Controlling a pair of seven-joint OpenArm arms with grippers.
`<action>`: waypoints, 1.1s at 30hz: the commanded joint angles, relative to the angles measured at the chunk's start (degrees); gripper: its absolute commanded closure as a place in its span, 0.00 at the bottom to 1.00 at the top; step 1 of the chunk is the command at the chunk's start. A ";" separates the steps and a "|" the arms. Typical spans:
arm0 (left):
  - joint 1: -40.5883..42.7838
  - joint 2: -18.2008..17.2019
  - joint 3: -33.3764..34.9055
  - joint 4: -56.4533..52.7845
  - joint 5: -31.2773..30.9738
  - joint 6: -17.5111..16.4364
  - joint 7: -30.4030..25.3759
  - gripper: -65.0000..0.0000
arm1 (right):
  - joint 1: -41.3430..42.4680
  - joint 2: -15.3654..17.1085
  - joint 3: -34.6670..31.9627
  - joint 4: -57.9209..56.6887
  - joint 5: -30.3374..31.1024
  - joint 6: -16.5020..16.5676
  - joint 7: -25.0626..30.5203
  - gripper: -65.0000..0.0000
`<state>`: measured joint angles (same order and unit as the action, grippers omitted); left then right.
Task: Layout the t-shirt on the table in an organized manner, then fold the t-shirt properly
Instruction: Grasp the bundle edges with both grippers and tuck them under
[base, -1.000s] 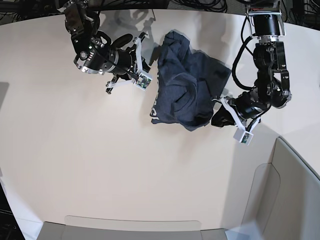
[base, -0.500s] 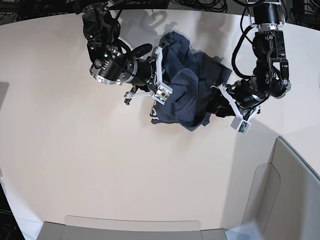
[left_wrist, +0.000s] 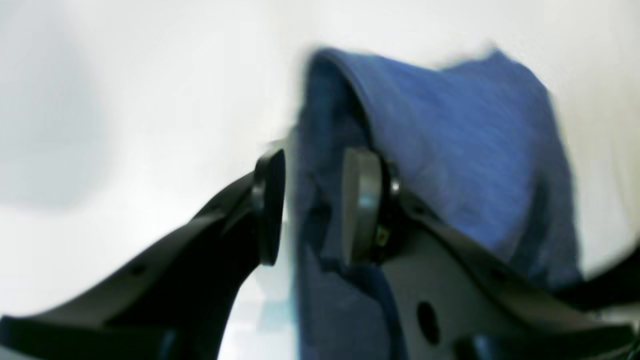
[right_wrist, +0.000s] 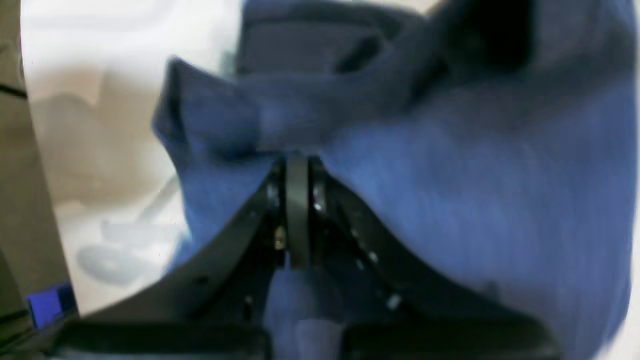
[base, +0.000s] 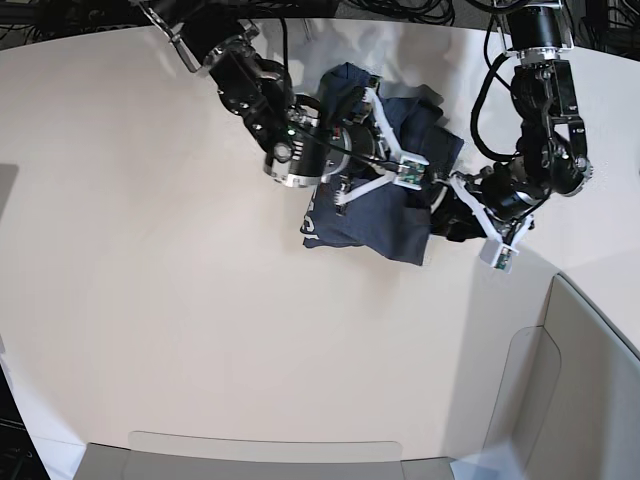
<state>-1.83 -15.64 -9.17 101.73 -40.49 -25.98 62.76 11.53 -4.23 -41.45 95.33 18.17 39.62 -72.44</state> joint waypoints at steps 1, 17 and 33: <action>-0.86 -0.49 -1.78 1.87 -0.96 -0.26 -1.44 0.69 | 2.05 -1.62 -1.41 -0.43 1.03 0.38 2.07 1.00; 8.81 -1.81 -10.04 15.85 -0.87 -0.53 10.95 0.99 | 5.39 -3.02 22.68 -1.39 -11.45 0.38 7.61 1.00; 18.84 -17.90 14.66 16.03 17.85 -0.18 12.36 1.00 | 9.61 -4.77 23.83 -20.47 -39.58 0.38 20.71 1.00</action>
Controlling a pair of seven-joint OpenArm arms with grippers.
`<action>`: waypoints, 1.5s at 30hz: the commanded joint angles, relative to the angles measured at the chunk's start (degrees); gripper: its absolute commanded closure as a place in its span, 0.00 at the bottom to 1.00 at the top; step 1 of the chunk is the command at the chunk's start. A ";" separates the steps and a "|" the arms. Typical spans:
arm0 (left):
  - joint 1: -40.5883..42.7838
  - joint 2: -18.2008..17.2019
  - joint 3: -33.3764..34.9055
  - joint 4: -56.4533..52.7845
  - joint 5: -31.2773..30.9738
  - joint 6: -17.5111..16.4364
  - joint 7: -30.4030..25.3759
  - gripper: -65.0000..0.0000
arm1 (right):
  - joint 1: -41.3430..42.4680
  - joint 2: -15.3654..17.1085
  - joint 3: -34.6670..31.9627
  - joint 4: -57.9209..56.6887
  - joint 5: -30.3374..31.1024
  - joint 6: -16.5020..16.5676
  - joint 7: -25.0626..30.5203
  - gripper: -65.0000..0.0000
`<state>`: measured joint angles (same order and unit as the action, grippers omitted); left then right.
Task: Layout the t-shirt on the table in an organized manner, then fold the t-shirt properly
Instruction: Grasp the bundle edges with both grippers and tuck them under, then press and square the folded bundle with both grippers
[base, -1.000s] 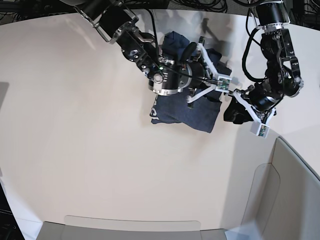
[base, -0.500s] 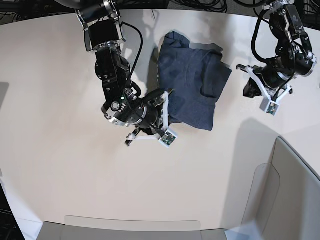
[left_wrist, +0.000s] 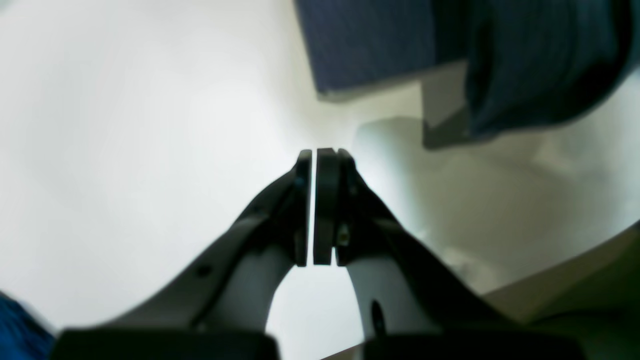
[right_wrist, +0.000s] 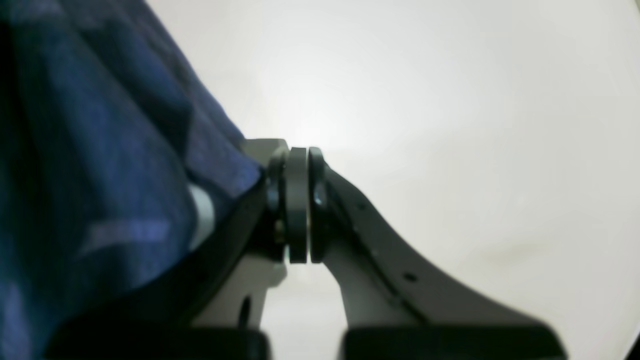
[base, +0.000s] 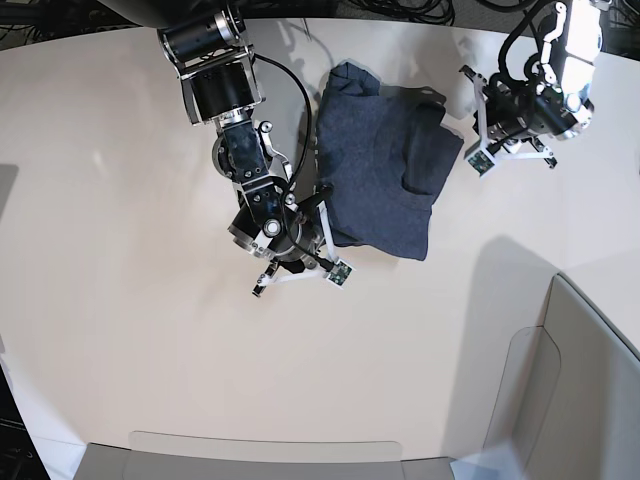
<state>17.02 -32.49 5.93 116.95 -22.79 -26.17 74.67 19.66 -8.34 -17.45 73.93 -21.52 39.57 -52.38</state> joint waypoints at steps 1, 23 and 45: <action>1.05 -1.66 1.41 0.72 2.79 0.02 -0.08 1.00 | 1.48 -0.66 -0.17 0.05 0.11 0.43 1.61 1.00; 1.84 6.78 11.08 -0.51 8.15 -0.07 -2.01 1.00 | -0.28 -0.66 -1.93 -3.38 0.11 -18.08 14.09 1.00; -10.38 13.63 7.38 -12.37 8.15 -0.07 -2.19 1.00 | -23.66 17.53 -5.54 33.98 0.20 -16.93 -2.17 1.00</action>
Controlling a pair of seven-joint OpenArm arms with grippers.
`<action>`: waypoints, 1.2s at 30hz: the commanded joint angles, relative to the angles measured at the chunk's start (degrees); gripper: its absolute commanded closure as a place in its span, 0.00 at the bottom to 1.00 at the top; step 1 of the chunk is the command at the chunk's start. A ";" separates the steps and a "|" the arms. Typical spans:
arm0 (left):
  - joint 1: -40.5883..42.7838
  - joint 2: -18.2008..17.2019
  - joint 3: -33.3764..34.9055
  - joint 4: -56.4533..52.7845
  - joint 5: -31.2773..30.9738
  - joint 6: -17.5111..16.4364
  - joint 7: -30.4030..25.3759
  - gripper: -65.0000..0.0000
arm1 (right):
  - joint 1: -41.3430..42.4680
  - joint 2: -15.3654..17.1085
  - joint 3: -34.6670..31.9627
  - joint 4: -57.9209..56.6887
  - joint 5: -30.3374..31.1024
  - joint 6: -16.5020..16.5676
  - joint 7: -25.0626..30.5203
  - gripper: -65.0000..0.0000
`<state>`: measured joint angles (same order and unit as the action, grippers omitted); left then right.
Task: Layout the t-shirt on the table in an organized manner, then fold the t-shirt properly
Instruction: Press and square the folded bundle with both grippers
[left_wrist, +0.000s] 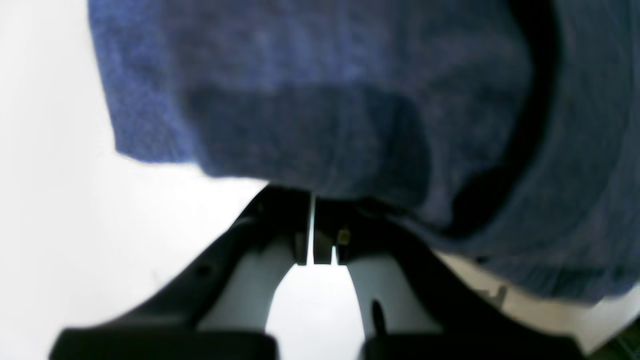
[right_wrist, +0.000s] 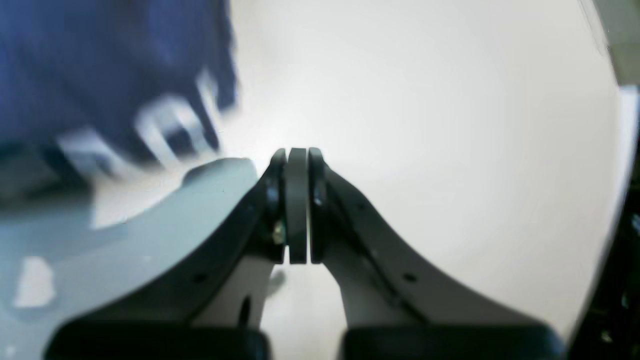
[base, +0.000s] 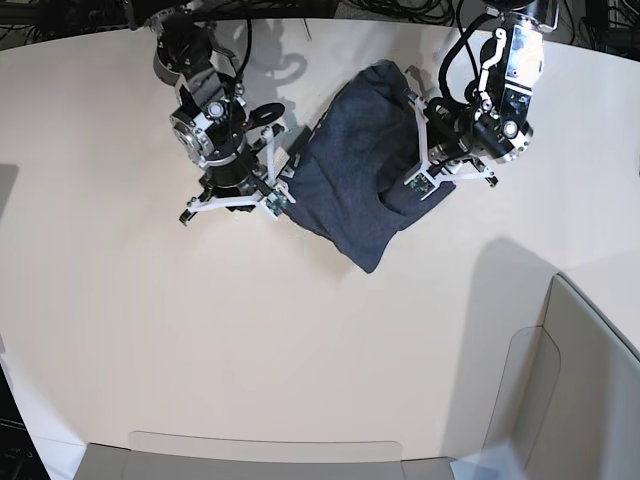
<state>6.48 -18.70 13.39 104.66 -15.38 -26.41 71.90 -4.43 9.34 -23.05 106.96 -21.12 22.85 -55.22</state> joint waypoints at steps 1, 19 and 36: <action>-0.02 -0.07 -0.16 -0.62 0.74 0.17 0.59 1.00 | -1.07 0.72 0.06 2.45 -0.19 -0.21 0.58 1.00; -7.58 7.40 -0.16 -7.56 0.74 0.17 -1.52 1.00 | -13.99 2.66 -3.81 10.80 2.00 -0.21 3.05 1.00; -6.88 11.45 -9.56 -1.50 0.65 0.00 -6.98 1.00 | -0.37 -11.06 -3.63 8.96 3.15 -0.30 2.87 1.00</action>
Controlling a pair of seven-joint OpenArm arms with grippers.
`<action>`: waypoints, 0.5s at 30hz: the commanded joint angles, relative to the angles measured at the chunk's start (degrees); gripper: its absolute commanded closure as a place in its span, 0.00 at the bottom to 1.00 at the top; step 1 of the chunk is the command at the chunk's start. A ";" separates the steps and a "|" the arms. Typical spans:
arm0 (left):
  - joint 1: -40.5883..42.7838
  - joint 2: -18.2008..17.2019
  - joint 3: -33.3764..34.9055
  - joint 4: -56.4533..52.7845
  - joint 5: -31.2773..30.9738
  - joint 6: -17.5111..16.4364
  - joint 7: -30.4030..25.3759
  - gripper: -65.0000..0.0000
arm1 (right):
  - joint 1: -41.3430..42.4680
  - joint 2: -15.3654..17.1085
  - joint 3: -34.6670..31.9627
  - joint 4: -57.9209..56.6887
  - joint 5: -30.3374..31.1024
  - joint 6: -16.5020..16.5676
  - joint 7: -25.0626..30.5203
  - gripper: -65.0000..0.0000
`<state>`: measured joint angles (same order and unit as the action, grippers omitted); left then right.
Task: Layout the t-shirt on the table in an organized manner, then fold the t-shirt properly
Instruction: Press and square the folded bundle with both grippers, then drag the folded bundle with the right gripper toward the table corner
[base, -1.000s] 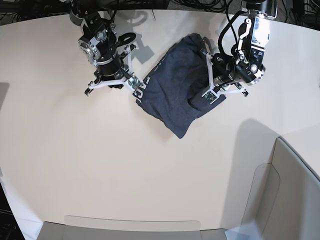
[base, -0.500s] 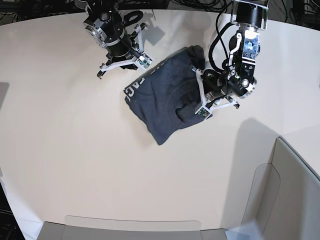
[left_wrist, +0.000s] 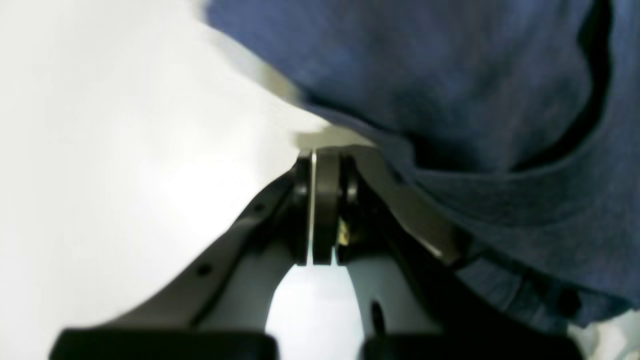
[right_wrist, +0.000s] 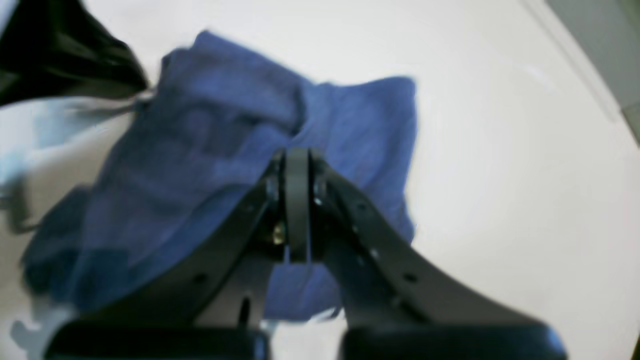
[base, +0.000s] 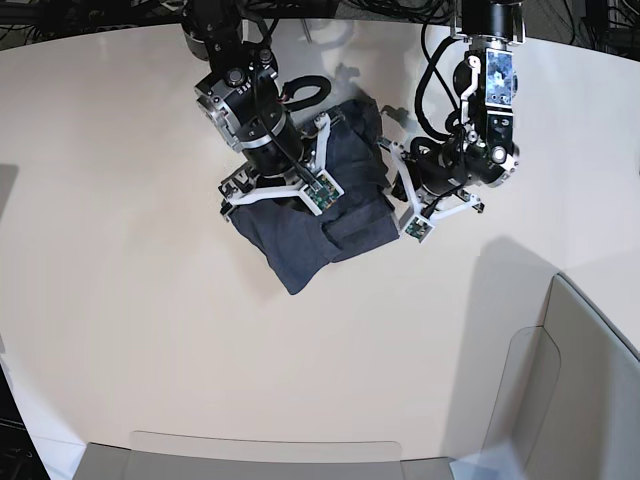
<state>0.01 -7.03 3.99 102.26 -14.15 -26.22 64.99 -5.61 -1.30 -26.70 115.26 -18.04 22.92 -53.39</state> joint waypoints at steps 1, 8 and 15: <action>0.21 -0.31 -1.40 1.87 -0.57 -0.20 0.02 1.00 | 1.78 -0.50 0.10 -0.67 0.06 -0.46 1.03 1.00; 4.52 -0.40 -10.98 8.20 -0.57 -0.20 -0.07 0.85 | 7.23 -0.41 2.57 -15.26 5.34 -0.72 1.30 1.00; 8.47 -3.92 -13.44 9.61 -0.57 -0.20 -0.51 0.80 | 5.21 1.87 16.19 -19.75 5.60 -0.81 -0.72 1.00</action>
<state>9.21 -10.41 -9.19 110.56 -14.09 -26.59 65.76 -0.36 -0.56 -11.07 94.96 -10.52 22.50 -51.81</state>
